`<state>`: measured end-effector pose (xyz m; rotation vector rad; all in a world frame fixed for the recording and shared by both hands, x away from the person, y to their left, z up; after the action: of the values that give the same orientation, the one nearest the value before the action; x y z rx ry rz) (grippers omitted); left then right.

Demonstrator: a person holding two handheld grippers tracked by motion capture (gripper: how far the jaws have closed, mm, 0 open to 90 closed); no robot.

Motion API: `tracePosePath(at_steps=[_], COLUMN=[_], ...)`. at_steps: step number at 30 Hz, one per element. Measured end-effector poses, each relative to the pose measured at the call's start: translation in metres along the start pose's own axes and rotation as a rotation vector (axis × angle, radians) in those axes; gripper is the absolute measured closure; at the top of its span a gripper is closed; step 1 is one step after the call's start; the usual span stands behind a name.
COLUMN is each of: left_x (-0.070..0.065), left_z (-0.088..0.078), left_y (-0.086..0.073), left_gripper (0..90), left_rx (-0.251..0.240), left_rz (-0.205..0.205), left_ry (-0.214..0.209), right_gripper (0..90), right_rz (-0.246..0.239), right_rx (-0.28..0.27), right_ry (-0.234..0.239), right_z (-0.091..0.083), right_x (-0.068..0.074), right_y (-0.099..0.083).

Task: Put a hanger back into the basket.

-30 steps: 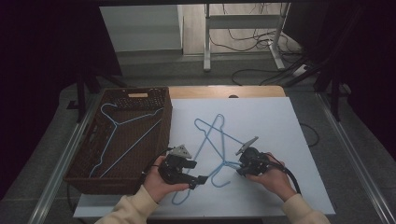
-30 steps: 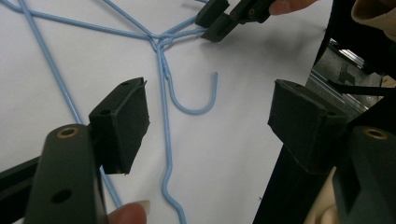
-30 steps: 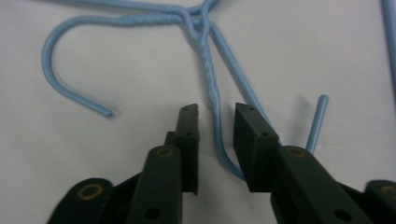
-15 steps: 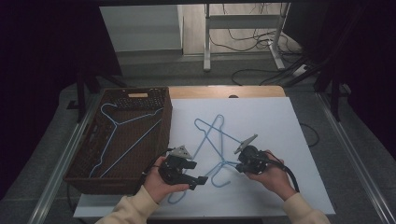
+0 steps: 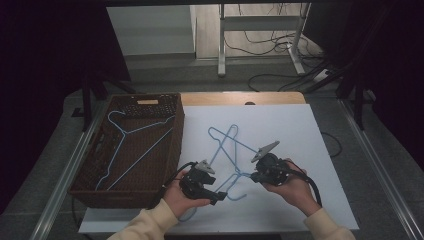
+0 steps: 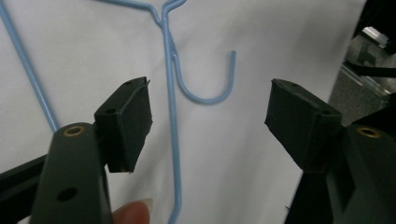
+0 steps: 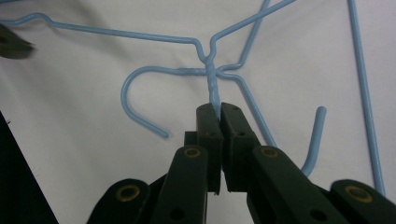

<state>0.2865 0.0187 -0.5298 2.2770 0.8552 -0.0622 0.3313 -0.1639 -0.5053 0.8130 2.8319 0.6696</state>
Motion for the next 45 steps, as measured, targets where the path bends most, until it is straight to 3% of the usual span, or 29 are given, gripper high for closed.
tracePosePath(at_steps=[4,6,10,17,23,24,26,27,28,30,34,35,36,39,41,42,45], left_x=[0.005,0.006,0.011,0.012,0.013,0.013,0.014,0.014,0.016,0.016,0.014,0.014,0.013,0.012,0.010,0.008,0.008], left_z=[0.012,0.016,0.030,0.036,0.034,0.032,0.031,0.029,0.027,0.023,0.013,0.013,0.007,0.001,-0.003,-0.007,-0.015], left_y=[0.001,0.001,0.000,-0.002,-0.001,-0.001,-0.001,0.000,0.001,0.002,0.007,0.007,0.009,0.011,0.013,0.015,0.018], left_gripper=[39.1,42.5,55.6,83.1,85.6,85.7,85.8,85.8,85.9,85.9,86.0,86.1,86.1,86.1,86.1,86.1,86.1], left_rx=[0.024,0.031,0.064,0.101,0.094,0.084,0.082,0.076,0.057,0.037,-0.012,-0.012,-0.031,-0.052,-0.066,-0.085,-0.113], left_rz=[0.005,-0.001,-0.026,-0.048,-0.063,-0.069,-0.071,-0.074,-0.080,-0.084,-0.090,-0.090,-0.094,-0.097,-0.097,-0.103,-0.108], left_ry=[0.041,0.039,0.059,0.056,0.059,0.065,0.070,0.072,0.081,0.083,0.073,0.073,0.065,0.058,0.053,0.044,0.045], right_gripper=[87.1,87.1,87.0,86.9,82.9,73.4,63.4,63.4,57.0,52.3,46.5,46.5,46.4,47.1,47.1,46.4,44.8], right_rz=[-0.002,-0.005,-0.005,-0.008,-0.014,-0.012,0.000,0.000,0.033,0.075,0.197,0.197,0.253,0.317,0.335,0.345,0.336], right_rx=[-0.006,-0.012,-0.013,-0.018,-0.043,-0.070,-0.125,-0.125,-0.216,-0.323,-0.473,-0.473,-0.499,-0.489,-0.481,-0.451,-0.425], right_ry=[0.000,-0.002,0.004,0.007,0.012,0.006,-0.002,-0.002,-0.001,-0.011,-0.036,-0.036,-0.023,-0.005,-0.001,-0.006,-0.011], right_z=[-0.001,-0.002,-0.002,-0.003,-0.005,-0.008,-0.016,-0.016,-0.029,-0.045,-0.068,-0.068,-0.070,-0.061,-0.057,-0.050,-0.044], right_x=[0.001,0.001,0.002,0.003,0.004,0.004,0.003,0.003,0.000,-0.007,-0.031,-0.031,-0.044,-0.062,-0.067,-0.072,-0.073], right_y=[0.001,0.001,0.001,0.001,0.001,0.002,0.004,0.004,0.005,0.005,-0.008,-0.008,-0.019,-0.037,-0.042,-0.048,-0.049])
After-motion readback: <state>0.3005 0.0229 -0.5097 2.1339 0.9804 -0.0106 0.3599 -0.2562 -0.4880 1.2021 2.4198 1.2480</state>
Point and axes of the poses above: each handheld gripper's, and its own axes: z roughly forward along the jaws, y roughly out of its top, x roughly to its left, the point moved 6 cm from there along z, roughly forward along the jaws
